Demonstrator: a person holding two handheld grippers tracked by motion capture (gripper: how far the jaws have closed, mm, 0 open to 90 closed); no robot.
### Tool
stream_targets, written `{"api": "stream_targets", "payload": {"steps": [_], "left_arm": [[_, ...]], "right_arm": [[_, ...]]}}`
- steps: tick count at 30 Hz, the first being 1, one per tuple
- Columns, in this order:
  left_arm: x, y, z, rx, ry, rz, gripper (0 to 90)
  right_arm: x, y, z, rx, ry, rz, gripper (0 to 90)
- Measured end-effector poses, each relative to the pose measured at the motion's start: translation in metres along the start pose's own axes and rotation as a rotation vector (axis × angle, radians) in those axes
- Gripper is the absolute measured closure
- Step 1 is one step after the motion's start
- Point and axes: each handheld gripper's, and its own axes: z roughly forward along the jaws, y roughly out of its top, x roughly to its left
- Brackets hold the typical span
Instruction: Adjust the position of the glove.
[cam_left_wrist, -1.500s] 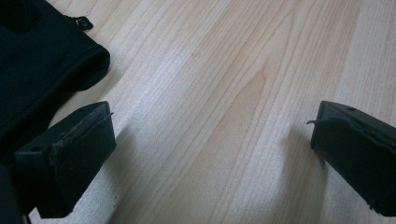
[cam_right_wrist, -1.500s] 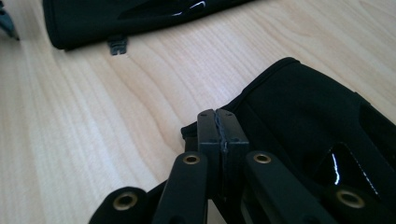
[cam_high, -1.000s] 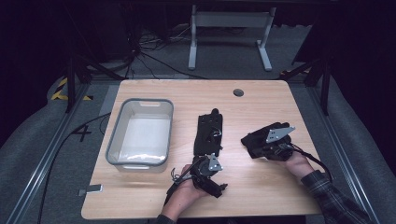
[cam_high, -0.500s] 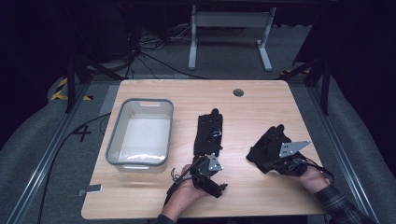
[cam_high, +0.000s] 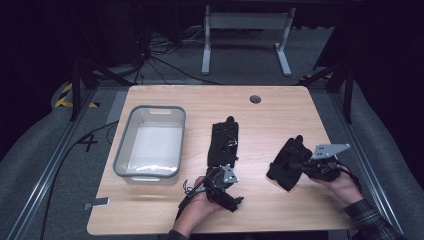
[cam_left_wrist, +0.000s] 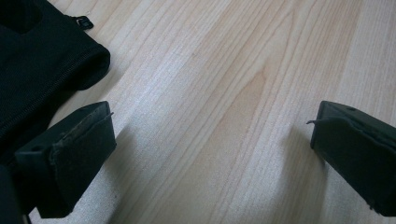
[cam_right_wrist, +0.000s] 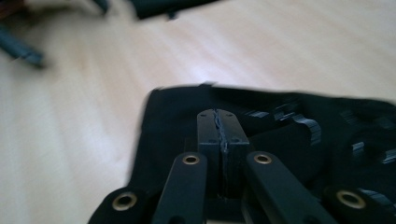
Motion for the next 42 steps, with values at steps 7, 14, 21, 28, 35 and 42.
{"api": "stream_targets", "payload": {"steps": [7, 14, 21, 28, 35, 42], "left_arm": [[0.0, 0.0, 0.0, -0.001, 0.0, -0.001, 0.2], [0.0, 0.0, 0.0, 0.0, 0.0, -0.002, 0.2], [0.0, 0.0, 0.0, -0.001, 0.0, -0.001, 0.2], [0.0, 0.0, 0.0, -0.001, 0.0, -0.001, 0.2], [0.0, 0.0, 0.0, -0.001, 0.0, -0.001, 0.2], [0.0, 0.0, 0.0, 0.0, 0.0, 0.0, 0.2]], "right_arm": [[-0.036, 0.024, 0.022, 0.001, -0.089, 0.029, 90.0], [-0.057, 0.026, 0.044, 0.053, -0.122, 0.063, 90.0], [-0.06, 0.024, 0.06, 0.098, -0.116, 0.063, 90.0], [-0.049, 0.027, 0.07, 0.103, -0.058, 0.028, 90.0], [-0.048, 0.03, 0.059, 0.072, -0.098, 0.02, 90.0], [-0.053, 0.024, 0.054, 0.108, -0.141, 0.028, 90.0]]}}
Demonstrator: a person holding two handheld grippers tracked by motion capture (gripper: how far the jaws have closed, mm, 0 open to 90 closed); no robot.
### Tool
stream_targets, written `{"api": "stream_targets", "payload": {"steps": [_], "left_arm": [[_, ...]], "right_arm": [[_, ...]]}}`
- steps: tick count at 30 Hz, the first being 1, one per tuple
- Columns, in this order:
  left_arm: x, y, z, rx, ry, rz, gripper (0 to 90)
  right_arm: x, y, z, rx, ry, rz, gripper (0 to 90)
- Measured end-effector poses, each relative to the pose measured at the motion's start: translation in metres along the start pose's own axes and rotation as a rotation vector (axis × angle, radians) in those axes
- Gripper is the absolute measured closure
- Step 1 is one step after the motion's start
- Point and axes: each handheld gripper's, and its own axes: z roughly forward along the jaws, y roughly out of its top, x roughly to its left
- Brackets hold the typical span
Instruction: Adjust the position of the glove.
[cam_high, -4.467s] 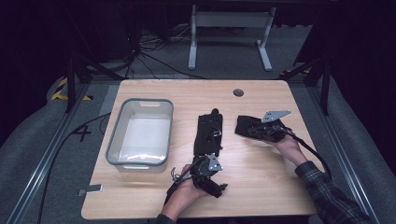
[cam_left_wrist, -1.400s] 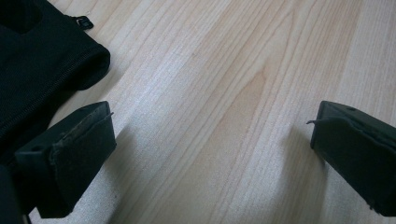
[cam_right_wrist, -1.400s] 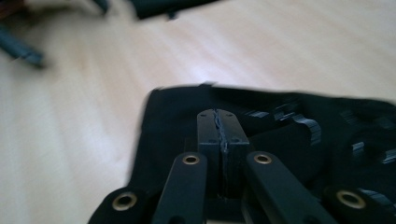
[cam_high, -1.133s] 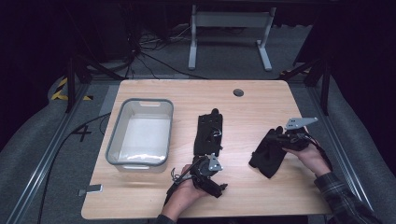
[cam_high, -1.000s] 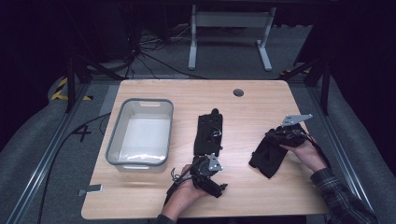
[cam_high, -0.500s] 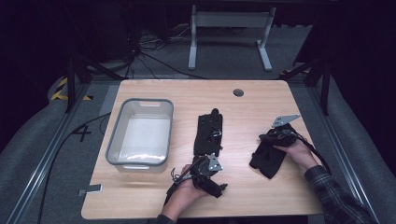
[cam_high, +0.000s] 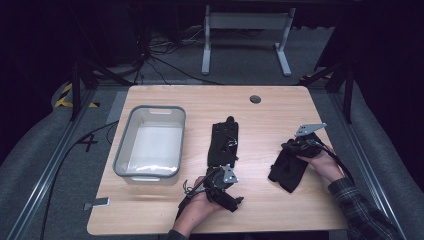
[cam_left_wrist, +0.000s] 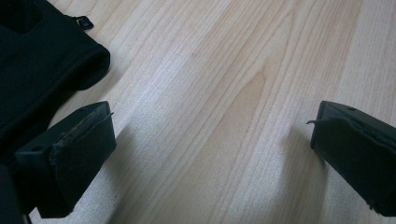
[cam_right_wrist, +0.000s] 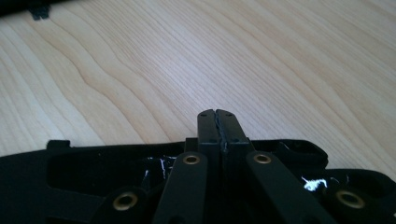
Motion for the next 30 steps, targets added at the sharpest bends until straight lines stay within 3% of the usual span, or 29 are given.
{"api": "stream_targets", "payload": {"steps": [9, 14, 25, 30], "left_arm": [[0.0, 0.0, 0.0, 0.0, 0.0, -0.001, 0.2], [0.0, 0.0, 0.0, 0.0, 0.0, 0.0, 0.2], [0.0, 0.0, 0.0, 0.0, 0.0, -0.001, 0.2], [0.0, 0.0, 0.0, 0.0, 0.0, -0.002, 0.2]], "right_arm": [[0.008, 0.0, 0.007, 0.005, 0.032, -0.016, 90.0], [0.017, 0.001, 0.008, -0.004, 0.083, -0.031, 90.0], [0.055, -0.004, 0.001, 0.009, 0.205, -0.12, 90.0], [0.062, -0.006, -0.001, 0.014, 0.237, -0.128, 90.0]]}}
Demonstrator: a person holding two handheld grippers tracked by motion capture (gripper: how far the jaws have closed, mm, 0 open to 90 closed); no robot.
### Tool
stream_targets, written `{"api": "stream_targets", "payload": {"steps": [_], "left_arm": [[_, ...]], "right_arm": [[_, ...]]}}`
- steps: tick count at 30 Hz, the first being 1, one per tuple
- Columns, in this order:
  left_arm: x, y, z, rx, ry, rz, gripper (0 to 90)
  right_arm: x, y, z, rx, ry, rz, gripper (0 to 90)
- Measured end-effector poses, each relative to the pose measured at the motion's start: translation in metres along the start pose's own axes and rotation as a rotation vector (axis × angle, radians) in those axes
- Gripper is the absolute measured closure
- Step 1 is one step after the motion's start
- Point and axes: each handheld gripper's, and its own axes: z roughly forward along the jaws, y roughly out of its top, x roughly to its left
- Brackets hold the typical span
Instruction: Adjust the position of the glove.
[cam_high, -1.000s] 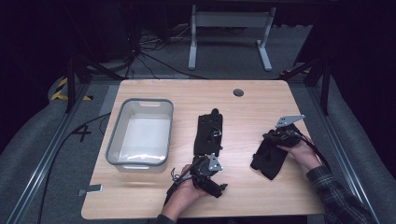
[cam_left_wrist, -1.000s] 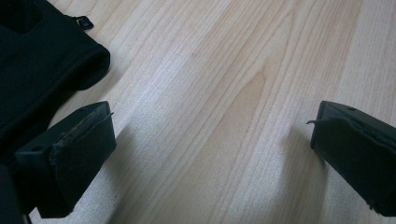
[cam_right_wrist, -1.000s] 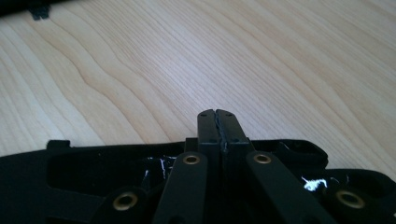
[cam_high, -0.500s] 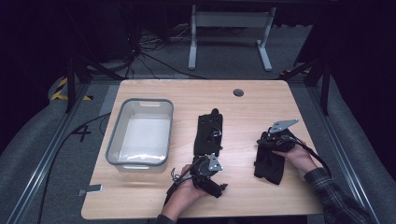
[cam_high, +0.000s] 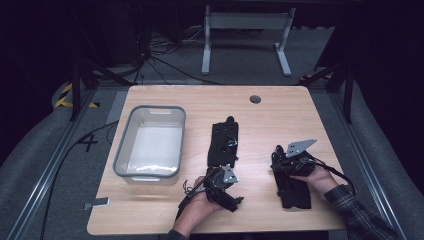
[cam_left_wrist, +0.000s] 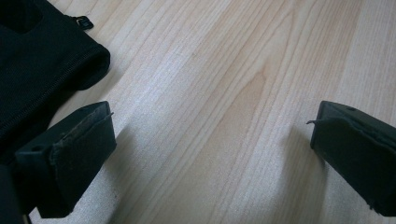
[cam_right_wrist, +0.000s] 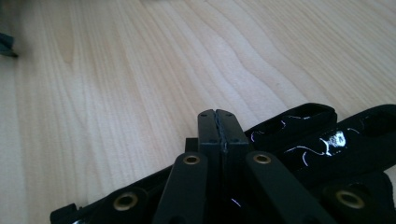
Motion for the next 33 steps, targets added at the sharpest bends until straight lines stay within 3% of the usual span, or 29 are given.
{"api": "stream_targets", "payload": {"steps": [3, 10, 14, 17, 22, 24, 26, 33], "left_arm": [[0.0, 0.0, 0.0, -0.001, 0.0, 0.001, 0.2], [0.0, 0.0, 0.0, 0.001, 0.004, -0.003, 0.1], [0.0, 0.0, 0.0, 0.001, 0.004, -0.003, 0.1], [0.0, 0.0, 0.0, 0.001, 0.004, -0.003, 0.1], [0.0, 0.0, -0.001, 0.004, 0.002, -0.003, 0.5], [-0.001, 0.001, -0.003, 0.005, -0.004, 0.0, 7.1], [-0.001, 0.002, -0.004, 0.008, 0.0, -0.002, 9.2], [0.0, 0.009, -0.011, 0.016, 0.005, -0.033, 32.9]], "right_arm": [[0.002, 0.0, -0.002, -0.01, -0.002, -0.005, 90.0], [0.0, -0.005, -0.024, -0.101, -0.039, 0.018, 88.7], [-0.001, -0.016, -0.034, -0.118, -0.057, 0.04, 73.3], [0.0, -0.025, -0.043, -0.127, -0.098, 0.057, 59.9], [0.001, -0.049, -0.06, -0.142, -0.136, 0.099, 49.6], [0.004, -0.064, -0.068, -0.139, -0.172, 0.113, 41.5], [0.005, -0.067, -0.069, -0.139, -0.181, 0.115, 39.5], [0.007, -0.098, -0.081, -0.112, -0.258, 0.148, 27.7]]}}
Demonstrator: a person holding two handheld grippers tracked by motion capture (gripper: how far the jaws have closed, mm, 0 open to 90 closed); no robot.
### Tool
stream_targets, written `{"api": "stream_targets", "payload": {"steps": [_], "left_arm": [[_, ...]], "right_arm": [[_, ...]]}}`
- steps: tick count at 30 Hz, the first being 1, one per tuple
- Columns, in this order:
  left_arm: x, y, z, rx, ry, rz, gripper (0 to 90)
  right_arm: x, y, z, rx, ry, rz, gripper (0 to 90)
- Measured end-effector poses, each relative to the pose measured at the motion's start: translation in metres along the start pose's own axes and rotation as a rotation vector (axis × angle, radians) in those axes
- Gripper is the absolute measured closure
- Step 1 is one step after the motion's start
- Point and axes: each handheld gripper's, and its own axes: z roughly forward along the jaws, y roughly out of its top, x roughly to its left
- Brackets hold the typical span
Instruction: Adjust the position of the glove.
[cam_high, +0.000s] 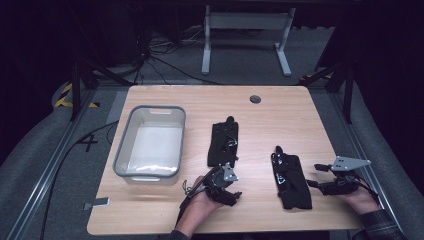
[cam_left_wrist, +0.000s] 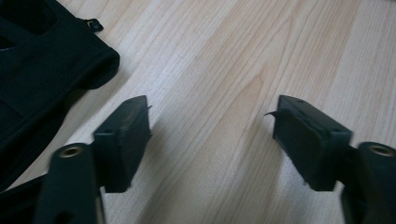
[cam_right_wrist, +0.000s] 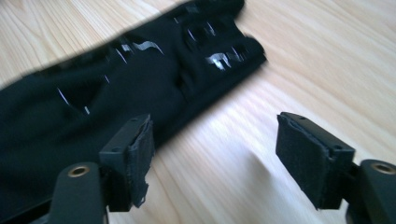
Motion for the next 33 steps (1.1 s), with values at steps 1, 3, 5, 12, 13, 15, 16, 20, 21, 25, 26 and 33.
{"api": "stream_targets", "payload": {"steps": [1, 3, 5, 12, 13, 15, 16, 20, 21, 25, 26, 33], "left_arm": [[0.0, 0.002, -0.001, -0.005, -0.001, -0.012, 37.8], [0.001, 0.006, -0.004, -0.008, -0.002, -0.029, 47.7], [0.003, 0.011, -0.006, -0.014, 0.007, -0.038, 57.2], [0.021, 0.028, -0.006, -0.015, 0.04, -0.093, 89.4], [0.023, 0.03, -0.005, -0.013, 0.043, -0.101, 89.6], [0.029, 0.036, -0.003, -0.011, 0.062, -0.114, 89.7], [0.032, 0.04, -0.002, -0.007, 0.078, -0.118, 89.8], [0.047, 0.051, -0.002, -0.019, 0.12, -0.141, 89.8], [0.051, 0.053, -0.001, -0.027, 0.124, -0.15, 89.8], [0.061, 0.061, 0.008, -0.025, 0.161, -0.166, 89.8], [0.061, 0.061, 0.008, -0.025, 0.161, -0.166, 89.8], [0.08, 0.075, 0.027, 0.004, 0.192, -0.17, 89.8]], "right_arm": [[-0.001, -0.003, -0.002, 0.001, -0.005, 0.006, 26.9], [-0.002, -0.01, -0.004, 0.008, -0.018, 0.018, 25.6], [-0.003, -0.013, -0.005, 0.012, -0.026, 0.021, 24.6], [-0.005, -0.016, -0.002, 0.021, -0.022, 0.045, 19.9], [-0.005, -0.017, -0.002, 0.015, -0.018, 0.047, 17.6], [-0.004, -0.018, -0.001, 0.01, -0.013, 0.046, 15.7], [-0.004, -0.018, -0.001, 0.011, -0.014, 0.044, 15.7], [-0.004, -0.018, -0.001, 0.011, -0.012, 0.044, 15.5], [-0.004, -0.018, -0.001, 0.011, -0.013, 0.044, 15.5], [-0.003, -0.018, -0.001, 0.012, -0.015, 0.046, 15.5], [-0.003, -0.018, -0.001, 0.012, -0.015, 0.046, 15.5], [-0.003, -0.018, -0.001, 0.012, -0.015, 0.046, 15.5]]}}
